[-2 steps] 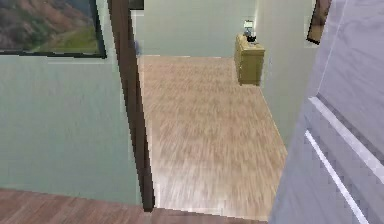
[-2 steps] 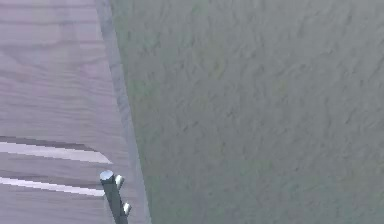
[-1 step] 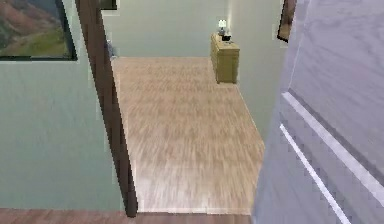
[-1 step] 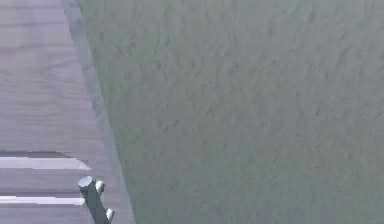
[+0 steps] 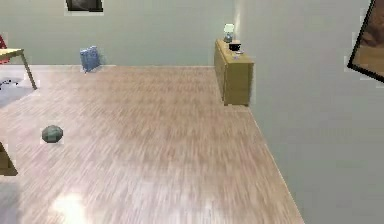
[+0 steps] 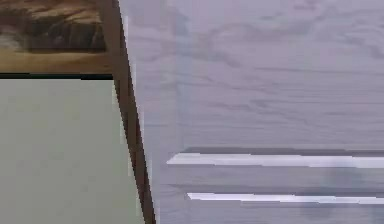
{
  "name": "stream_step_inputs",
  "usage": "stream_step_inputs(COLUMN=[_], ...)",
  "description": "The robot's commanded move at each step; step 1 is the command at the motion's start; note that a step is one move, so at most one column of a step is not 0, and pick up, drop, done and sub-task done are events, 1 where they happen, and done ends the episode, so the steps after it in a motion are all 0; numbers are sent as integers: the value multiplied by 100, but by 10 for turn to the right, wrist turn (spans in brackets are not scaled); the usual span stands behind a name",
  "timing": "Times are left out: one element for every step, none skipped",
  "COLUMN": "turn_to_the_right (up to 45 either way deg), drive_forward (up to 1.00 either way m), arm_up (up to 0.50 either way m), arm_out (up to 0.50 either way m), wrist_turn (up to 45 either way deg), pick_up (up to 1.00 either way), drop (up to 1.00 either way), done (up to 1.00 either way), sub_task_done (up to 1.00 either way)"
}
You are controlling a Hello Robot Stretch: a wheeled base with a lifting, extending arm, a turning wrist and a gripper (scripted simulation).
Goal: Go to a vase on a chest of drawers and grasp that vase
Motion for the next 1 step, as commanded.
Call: stream_step_inputs(turn_to_the_right=[0], drive_forward=[100], arm_up=[0], arm_out=[0], wrist_turn=[0], pick_up=[0], drop=[0], done=[0], sub_task_done=[0])
